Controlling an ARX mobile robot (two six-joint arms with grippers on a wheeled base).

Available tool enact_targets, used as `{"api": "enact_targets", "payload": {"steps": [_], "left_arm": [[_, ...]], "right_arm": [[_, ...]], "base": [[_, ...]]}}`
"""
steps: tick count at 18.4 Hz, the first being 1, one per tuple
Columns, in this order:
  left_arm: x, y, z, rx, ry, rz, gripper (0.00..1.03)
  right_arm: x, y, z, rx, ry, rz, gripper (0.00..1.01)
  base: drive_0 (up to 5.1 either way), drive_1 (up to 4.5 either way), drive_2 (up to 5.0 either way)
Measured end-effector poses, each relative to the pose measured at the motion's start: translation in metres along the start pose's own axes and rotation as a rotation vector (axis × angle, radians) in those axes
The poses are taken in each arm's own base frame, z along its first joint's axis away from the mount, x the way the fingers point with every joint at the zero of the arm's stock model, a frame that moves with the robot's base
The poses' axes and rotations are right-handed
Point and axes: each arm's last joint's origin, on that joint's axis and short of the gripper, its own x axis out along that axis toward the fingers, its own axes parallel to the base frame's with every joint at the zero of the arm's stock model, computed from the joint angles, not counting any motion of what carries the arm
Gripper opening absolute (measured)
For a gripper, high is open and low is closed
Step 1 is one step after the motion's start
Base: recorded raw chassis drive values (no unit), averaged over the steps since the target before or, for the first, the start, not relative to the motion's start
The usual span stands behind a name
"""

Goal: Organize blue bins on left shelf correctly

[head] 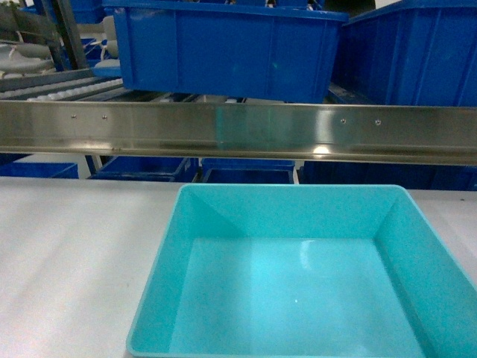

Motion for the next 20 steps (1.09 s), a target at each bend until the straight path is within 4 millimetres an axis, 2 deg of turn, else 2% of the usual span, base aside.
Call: {"api": "enact_targets", "payload": {"steps": [17, 18, 20], "left_arm": [[0.000, 0.000, 0.000, 0.000, 0.000, 0.000, 0.98], [0.001, 0.000, 0.001, 0.000, -0.009, -0.002, 0.98], [0.015, 0.004, 0.012, -0.003, -0.045, -0.037, 0.98]], "right_arm": [[0.001, 0.001, 0.001, -0.002, -0.011, 0.003, 0.98], [0.005, 0.003, 0.008, -0.009, -0.065, -0.001, 0.98], [0.023, 0.014, 0.016, -0.024, -0.057, 0.034, 0.98]], "base": [[0.0, 0.00, 0.0], [0.0, 0.00, 0.0], [0.0, 0.00, 0.0]]}}
